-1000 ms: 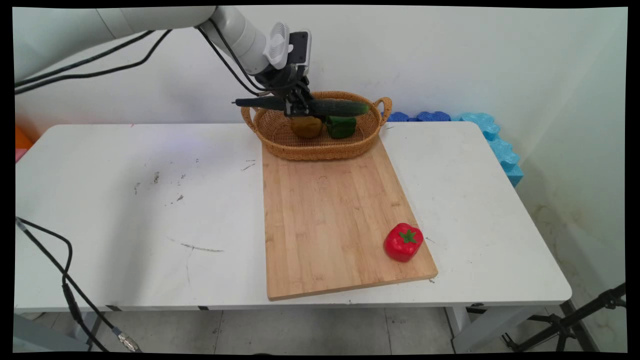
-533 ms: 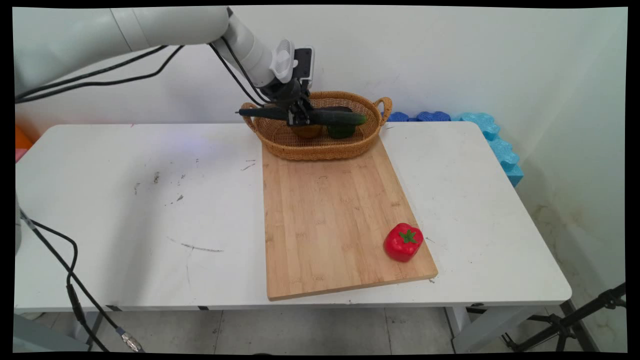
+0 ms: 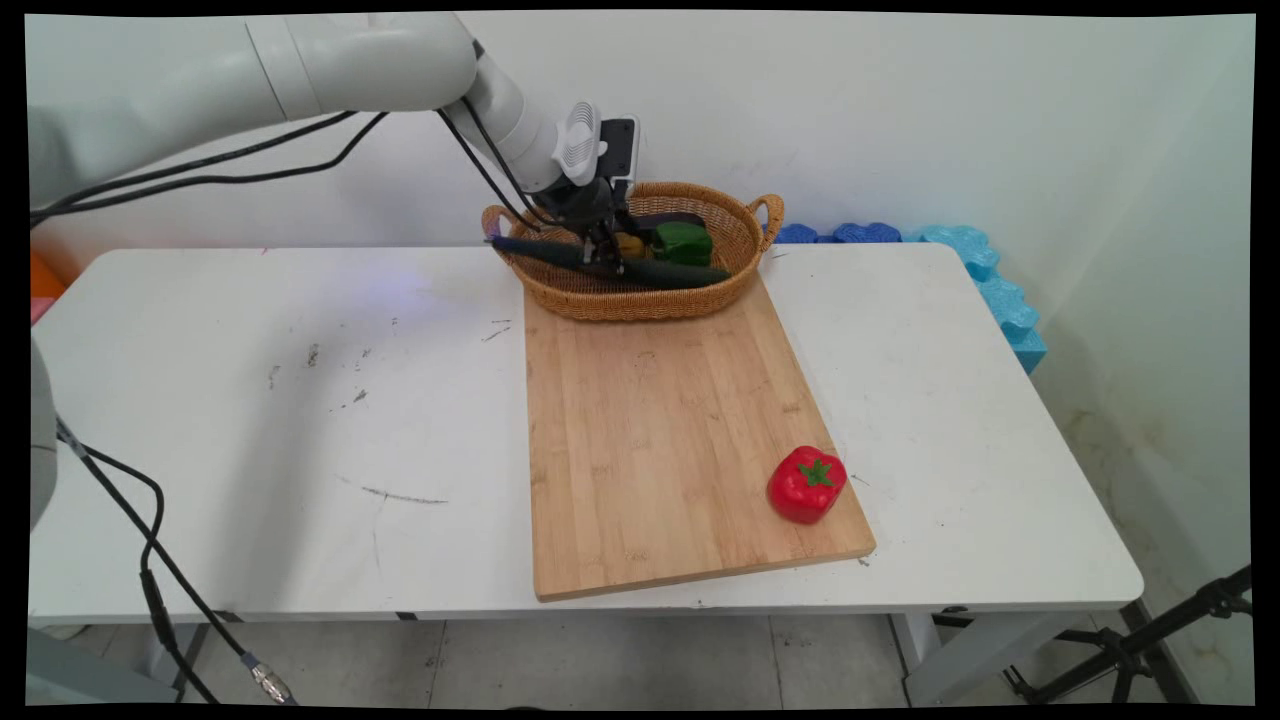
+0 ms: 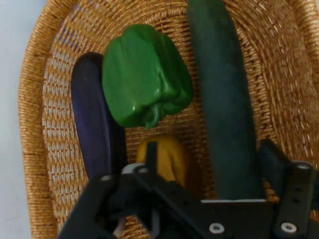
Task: Place the picked object in the vegetable basket
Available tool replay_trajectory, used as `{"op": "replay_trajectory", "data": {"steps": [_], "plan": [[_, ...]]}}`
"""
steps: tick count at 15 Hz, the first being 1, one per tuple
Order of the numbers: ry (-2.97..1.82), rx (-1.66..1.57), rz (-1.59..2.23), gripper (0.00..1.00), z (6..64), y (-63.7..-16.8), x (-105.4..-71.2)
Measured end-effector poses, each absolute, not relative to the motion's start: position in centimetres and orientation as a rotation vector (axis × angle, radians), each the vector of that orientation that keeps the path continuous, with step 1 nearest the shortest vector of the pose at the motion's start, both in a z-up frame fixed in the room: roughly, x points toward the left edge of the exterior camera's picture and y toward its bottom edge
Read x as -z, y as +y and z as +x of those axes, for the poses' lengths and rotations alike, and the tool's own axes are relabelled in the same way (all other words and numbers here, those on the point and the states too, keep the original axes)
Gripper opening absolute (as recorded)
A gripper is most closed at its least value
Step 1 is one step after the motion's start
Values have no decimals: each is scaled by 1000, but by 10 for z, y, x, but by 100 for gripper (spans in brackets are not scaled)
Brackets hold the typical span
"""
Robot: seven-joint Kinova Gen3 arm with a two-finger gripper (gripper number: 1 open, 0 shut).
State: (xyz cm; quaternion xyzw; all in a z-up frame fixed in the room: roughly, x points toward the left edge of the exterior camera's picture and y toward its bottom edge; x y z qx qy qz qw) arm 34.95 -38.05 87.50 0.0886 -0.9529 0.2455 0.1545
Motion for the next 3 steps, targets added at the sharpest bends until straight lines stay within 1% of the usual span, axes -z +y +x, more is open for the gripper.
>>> {"op": "replay_trajectory", "data": {"steps": [3], "plan": [[-2731, -700, 243, 100, 348, -381, -872]]}}
